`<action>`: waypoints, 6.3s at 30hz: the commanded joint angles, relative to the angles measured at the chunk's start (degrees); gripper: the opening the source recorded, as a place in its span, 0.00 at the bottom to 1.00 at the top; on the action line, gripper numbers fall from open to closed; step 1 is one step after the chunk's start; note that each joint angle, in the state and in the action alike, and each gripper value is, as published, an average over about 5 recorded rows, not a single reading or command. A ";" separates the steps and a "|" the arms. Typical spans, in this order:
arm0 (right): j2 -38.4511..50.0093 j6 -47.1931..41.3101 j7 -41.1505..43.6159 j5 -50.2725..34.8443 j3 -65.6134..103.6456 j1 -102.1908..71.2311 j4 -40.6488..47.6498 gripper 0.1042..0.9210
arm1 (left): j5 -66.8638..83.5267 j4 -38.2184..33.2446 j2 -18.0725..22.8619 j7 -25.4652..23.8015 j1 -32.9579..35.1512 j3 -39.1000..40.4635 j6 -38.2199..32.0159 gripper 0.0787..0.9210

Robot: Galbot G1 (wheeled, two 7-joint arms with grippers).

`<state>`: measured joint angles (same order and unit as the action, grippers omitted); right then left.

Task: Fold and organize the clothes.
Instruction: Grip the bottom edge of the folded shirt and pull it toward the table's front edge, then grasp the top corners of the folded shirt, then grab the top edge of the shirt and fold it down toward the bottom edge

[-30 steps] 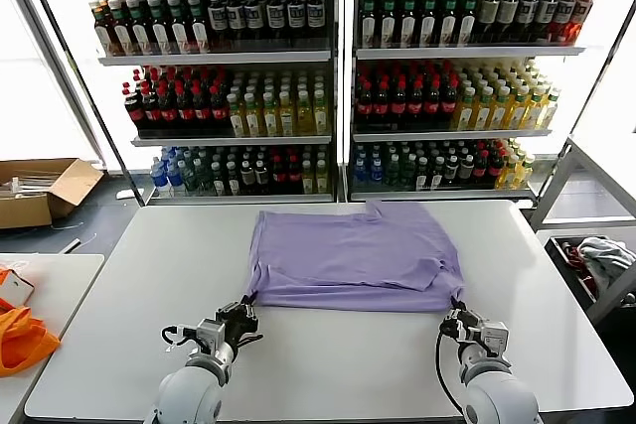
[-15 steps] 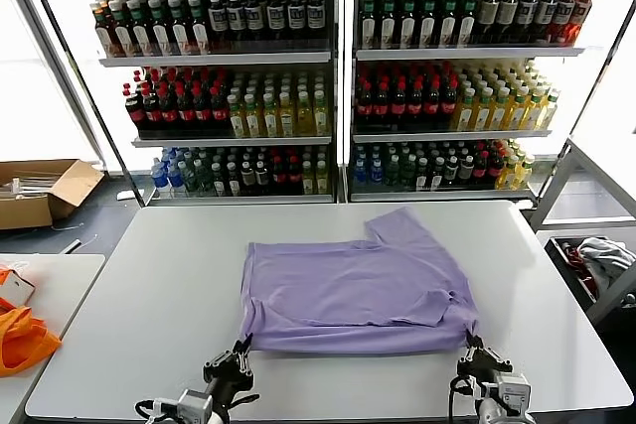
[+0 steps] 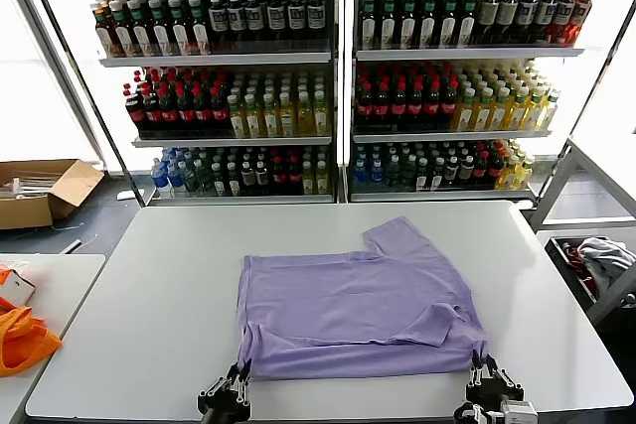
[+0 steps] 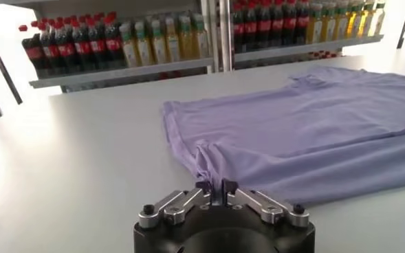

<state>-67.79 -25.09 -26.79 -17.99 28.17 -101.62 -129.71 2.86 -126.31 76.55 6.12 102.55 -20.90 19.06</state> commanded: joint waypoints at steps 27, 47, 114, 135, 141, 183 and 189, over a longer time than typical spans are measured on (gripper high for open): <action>18.26 -4.99 28.35 -6.71 -5.29 41.30 20.51 0.88 | 11.28 14.99 -12.14 -13.23 -34.94 2.37 1.04 0.88; 7.77 -5.63 22.03 -10.13 -21.99 68.73 50.28 0.88 | 16.57 39.07 -10.47 -8.34 -52.87 9.90 5.52 0.88; -4.24 -4.86 22.30 -6.07 -19.46 67.47 62.94 0.44 | 20.83 40.82 -9.54 -4.82 -51.60 10.37 12.94 0.35; -3.53 -0.24 21.31 -6.21 -14.33 64.08 51.21 0.00 | 19.03 34.39 -9.17 -5.36 -48.40 9.15 3.64 0.01; -2.50 0.61 19.99 -7.52 -10.95 60.44 42.95 0.00 | 18.17 30.21 -9.91 -4.83 -45.16 7.46 2.38 0.01; -3.80 0.98 14.94 0.99 2.27 19.37 17.02 0.00 | 8.37 15.34 -8.83 -7.37 -22.45 1.64 1.33 0.01; -4.19 1.07 14.71 2.13 1.40 18.89 17.30 0.00 | 5.45 15.48 -7.82 -8.56 -21.40 1.62 0.73 0.01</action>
<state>-71.51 -24.06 -11.66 -17.04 29.18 -79.47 -111.24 11.53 -110.16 67.91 -1.58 78.94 -19.16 20.31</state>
